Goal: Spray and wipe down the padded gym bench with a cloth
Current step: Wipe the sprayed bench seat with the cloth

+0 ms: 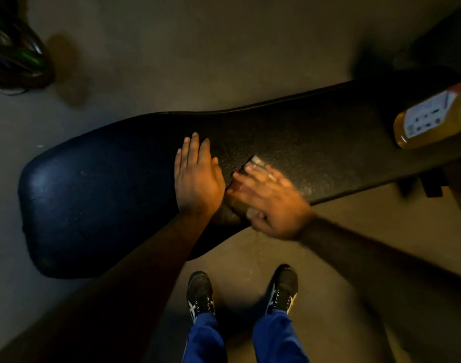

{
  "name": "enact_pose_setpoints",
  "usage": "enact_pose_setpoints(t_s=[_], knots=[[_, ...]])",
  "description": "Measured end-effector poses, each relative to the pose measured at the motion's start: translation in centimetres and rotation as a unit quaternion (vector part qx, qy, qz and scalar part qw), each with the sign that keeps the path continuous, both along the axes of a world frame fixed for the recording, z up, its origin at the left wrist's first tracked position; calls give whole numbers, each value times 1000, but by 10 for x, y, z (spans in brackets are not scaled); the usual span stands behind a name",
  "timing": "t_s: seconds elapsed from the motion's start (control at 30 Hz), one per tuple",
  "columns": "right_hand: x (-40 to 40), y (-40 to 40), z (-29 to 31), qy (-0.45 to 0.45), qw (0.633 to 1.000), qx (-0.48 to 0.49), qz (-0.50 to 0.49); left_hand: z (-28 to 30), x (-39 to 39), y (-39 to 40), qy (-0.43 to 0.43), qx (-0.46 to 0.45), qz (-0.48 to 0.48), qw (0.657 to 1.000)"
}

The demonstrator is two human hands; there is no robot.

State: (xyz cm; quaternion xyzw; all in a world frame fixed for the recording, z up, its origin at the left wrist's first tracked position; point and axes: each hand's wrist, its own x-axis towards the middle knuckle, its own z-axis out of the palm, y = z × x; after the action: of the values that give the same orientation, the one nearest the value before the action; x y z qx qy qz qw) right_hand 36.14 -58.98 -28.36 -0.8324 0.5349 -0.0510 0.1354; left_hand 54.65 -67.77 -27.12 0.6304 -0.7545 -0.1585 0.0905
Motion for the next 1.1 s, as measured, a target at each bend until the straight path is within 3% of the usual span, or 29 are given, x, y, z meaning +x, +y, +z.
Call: enact_pose_setpoints(t_s=[0.07, 0.13, 0.17, 0.2, 0.23, 0.3, 0.33, 0.43, 0.47, 0.57, 0.6, 0.67, 0.73, 0.77, 0.83, 0.9, 0.97, 1.03, 1.07, 1.1], knots=[[-37, -32, -2, -4, 984, -5, -178, -6, -2, 2, -36, -17, -12, 999], [-34, -55, 1, 5, 925, 19, -380, -9, -3, 3, -64, -22, -19, 998], [-19, -60, 4, 16, 926, 29, -376, -9, -3, 4, -74, -21, -22, 997], [-10, -61, 6, 11, 950, 40, -309, -8, -3, 4, -84, -19, -24, 996], [-9, -62, 8, 5, 977, 58, -204, -7, -5, 2, -94, -14, -25, 995], [-36, -80, 11, 5, 996, 82, -42, -6, -5, -1, -107, 3, -26, 994], [-48, -97, 9, 11, 997, 67, -40, -6, -4, -2, -109, 13, -29, 993], [-42, -140, 5, 27, 962, 70, -262, -7, -2, -1, -98, 10, -38, 994], [-27, -144, 6, 31, 964, 67, -254, -7, -1, -1, -93, 2, -36, 995], [-29, -140, 1, 24, 998, 57, -21, -9, -2, 0, -90, -8, -29, 996], [-47, -143, 0, 20, 999, 49, -2, -9, -2, 0, -91, -4, -29, 995], [-71, -146, 0, 23, 987, 41, -153, -7, -2, -1, -91, 4, -33, 995], [-62, -134, 2, 37, 946, 61, -316, -6, -2, 0, -91, 8, -35, 995], [-48, -120, 3, 36, 951, 64, -299, -5, -3, -1, -95, 9, -32, 995], [-32, -87, 12, 9, 985, 87, -151, -4, -6, 0, -109, 16, -29, 994], [-53, -68, 14, 18, 993, 108, -32, 3, -17, 3, -117, 25, -28, 992], [-87, -77, 11, 43, 989, 87, -111, 9, -38, 8, -94, 32, -46, 994], [-102, -91, 8, 55, 941, 98, -321, 11, -61, 11, -52, 40, -58, 996], [-96, -94, 8, 53, 918, 107, -378, 10, -70, 12, -35, 41, -55, 997], [-86, -91, 8, 46, 921, 103, -374, 9, -79, 12, -20, 41, -49, 998]])
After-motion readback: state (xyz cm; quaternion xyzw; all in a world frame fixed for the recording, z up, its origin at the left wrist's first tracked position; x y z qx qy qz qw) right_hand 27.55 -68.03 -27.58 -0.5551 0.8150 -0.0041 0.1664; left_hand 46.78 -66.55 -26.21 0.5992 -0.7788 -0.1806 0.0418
